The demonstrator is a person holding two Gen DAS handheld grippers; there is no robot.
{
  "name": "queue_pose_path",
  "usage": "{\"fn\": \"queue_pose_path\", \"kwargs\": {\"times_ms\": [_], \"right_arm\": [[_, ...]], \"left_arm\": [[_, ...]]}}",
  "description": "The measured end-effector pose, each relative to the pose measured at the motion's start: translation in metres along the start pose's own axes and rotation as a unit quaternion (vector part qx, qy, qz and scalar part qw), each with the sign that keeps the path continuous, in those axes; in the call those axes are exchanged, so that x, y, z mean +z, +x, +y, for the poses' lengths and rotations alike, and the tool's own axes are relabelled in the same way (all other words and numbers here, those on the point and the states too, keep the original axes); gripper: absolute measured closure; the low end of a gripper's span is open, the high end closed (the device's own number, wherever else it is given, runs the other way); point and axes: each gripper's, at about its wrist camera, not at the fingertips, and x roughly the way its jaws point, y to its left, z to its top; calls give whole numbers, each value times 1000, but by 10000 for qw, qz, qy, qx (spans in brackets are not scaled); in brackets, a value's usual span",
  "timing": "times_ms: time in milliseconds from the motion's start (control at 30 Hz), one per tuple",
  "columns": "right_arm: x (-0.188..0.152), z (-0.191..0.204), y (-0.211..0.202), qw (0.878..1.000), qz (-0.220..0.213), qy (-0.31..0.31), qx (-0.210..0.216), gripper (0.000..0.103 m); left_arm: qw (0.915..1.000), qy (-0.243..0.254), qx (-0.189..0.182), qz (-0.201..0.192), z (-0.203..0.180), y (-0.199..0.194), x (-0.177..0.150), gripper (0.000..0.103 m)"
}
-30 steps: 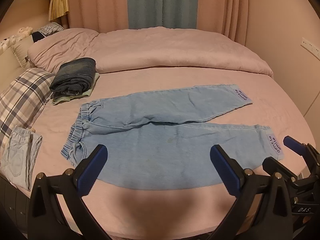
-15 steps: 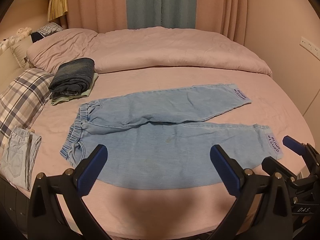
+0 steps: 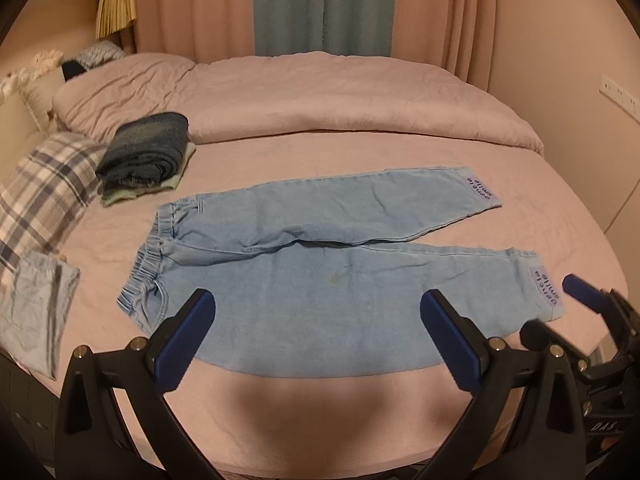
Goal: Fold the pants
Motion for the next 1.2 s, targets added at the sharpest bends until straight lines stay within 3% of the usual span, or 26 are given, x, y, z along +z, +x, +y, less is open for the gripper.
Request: {"fn": "queue_pose_path", "kwargs": {"times_ms": [133, 267, 400, 500, 633, 767, 867, 933, 1033, 1100, 1200], "right_arm": [[-7, 11, 11, 9995, 12, -248, 211, 0], [-21, 34, 38, 9963, 222, -711, 430, 0], [-42, 66, 68, 9892, 366, -1346, 454, 0], [-55, 86, 85, 9822, 417, -1713, 644, 0], [-70, 114, 109, 9686, 392, -2330, 774, 0], [-84, 145, 128, 9477, 249, -3108, 684, 13], [-88, 163, 145, 9325, 283, -3538, 662, 30], [-89, 170, 155, 9274, 299, -3669, 670, 32], [-90, 178, 167, 9233, 360, -3770, 630, 54], [-88, 178, 169, 9246, 421, -3715, 725, 64], [-86, 178, 169, 9273, 504, -3588, 937, 83]], "left_arm": [[9961, -783, -393, 118, 35, 17, -9, 0], [9835, -1749, -312, 345, 82, 46, -30, 1], [9588, -2743, -207, 714, 138, 72, -61, 1], [9390, -3353, 48, 758, 177, 87, -84, 1], [9246, -3743, -194, 686, 204, 107, -94, 1], [9258, -3739, -328, 441, 215, 122, -84, 3], [9187, -3920, -328, 360, 224, 130, -81, 15], [9105, -4106, -280, 394, 232, 134, -82, 39], [9009, -4315, -190, 426, 246, 133, -87, 62], [9013, -4301, -286, 422, 249, 133, -90, 65], [9139, -4021, -368, 426, 248, 133, -88, 83]]}}
